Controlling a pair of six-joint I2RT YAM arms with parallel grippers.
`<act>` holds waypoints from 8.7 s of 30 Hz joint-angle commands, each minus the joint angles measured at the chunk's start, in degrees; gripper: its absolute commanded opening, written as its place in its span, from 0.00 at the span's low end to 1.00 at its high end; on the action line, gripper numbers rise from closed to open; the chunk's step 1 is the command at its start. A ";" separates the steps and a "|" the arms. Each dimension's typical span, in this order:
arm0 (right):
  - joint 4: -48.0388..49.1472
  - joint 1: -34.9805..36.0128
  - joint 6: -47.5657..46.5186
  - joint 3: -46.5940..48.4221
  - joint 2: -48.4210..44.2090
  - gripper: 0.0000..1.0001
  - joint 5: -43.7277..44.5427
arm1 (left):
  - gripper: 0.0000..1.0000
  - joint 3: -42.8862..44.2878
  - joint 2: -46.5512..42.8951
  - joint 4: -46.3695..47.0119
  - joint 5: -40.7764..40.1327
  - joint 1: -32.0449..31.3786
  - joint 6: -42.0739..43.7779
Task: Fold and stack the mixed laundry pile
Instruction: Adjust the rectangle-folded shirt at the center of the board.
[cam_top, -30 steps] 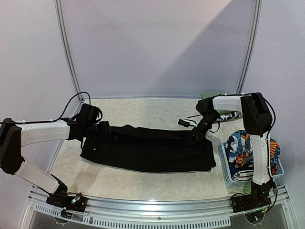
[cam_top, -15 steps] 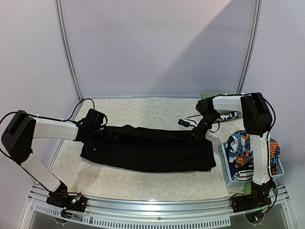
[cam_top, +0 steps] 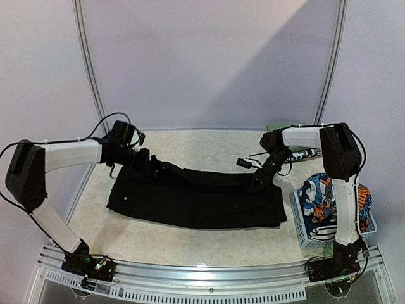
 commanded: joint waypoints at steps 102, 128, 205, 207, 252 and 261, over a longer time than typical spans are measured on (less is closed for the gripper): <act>13.13 2.65 -3.53 -0.23 -8.81 0.96 12.48 | 0.12 30.71 24.49 -28.39 37.76 23.58 -13.07; 9.50 2.63 -0.80 1.89 -5.91 0.96 10.02 | 0.48 39.84 36.86 -15.74 14.64 19.46 -4.12; 0.27 -4.07 3.70 15.47 4.13 0.13 3.88 | 0.00 2.94 -17.69 -13.92 10.54 11.66 -20.15; 0.00 -4.03 2.87 14.22 3.03 0.11 3.20 | 0.00 2.12 -17.86 -15.13 10.34 11.80 -19.14; -4.52 -7.36 -2.68 9.91 2.75 0.08 -1.37 | 0.00 -0.91 -14.31 -4.28 4.27 12.70 3.82; -4.45 -7.36 -2.30 10.08 3.12 0.08 -1.40 | 0.00 -4.40 -6.83 -5.68 2.29 14.27 3.85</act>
